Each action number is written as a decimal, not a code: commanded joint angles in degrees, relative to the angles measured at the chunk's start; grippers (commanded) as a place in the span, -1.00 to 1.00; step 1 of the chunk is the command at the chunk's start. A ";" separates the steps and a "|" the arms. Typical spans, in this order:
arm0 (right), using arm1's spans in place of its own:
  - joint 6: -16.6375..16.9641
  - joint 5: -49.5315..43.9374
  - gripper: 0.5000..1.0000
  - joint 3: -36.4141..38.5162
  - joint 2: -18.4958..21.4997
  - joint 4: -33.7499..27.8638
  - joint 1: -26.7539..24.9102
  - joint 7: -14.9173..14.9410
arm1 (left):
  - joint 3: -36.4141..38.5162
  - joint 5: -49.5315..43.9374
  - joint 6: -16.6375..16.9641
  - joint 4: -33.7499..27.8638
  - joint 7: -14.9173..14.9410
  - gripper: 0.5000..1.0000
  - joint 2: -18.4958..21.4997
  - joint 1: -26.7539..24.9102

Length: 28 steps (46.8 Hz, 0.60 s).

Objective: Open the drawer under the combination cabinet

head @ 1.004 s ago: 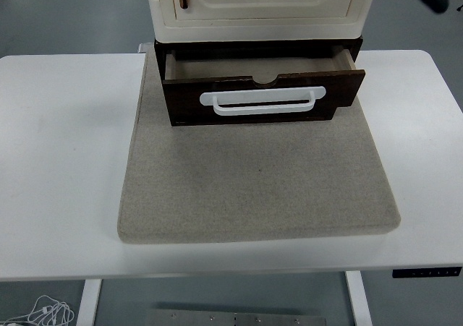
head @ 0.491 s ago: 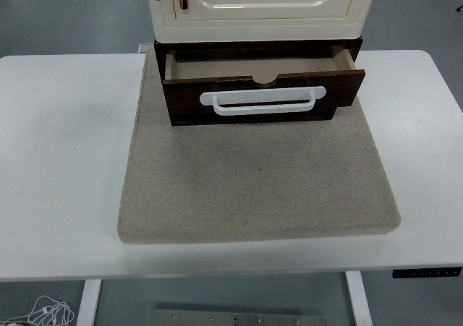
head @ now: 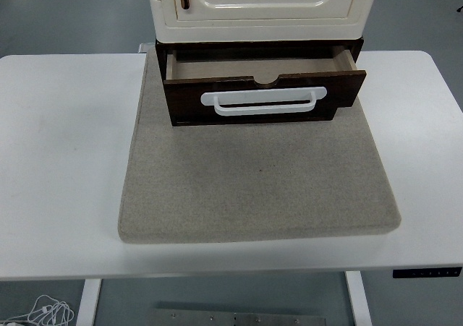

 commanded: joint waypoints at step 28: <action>0.00 0.00 0.70 0.00 0.00 -0.04 0.00 -0.02 | -1.25 -22.79 -18.71 10.86 0.70 1.00 -3.19 21.23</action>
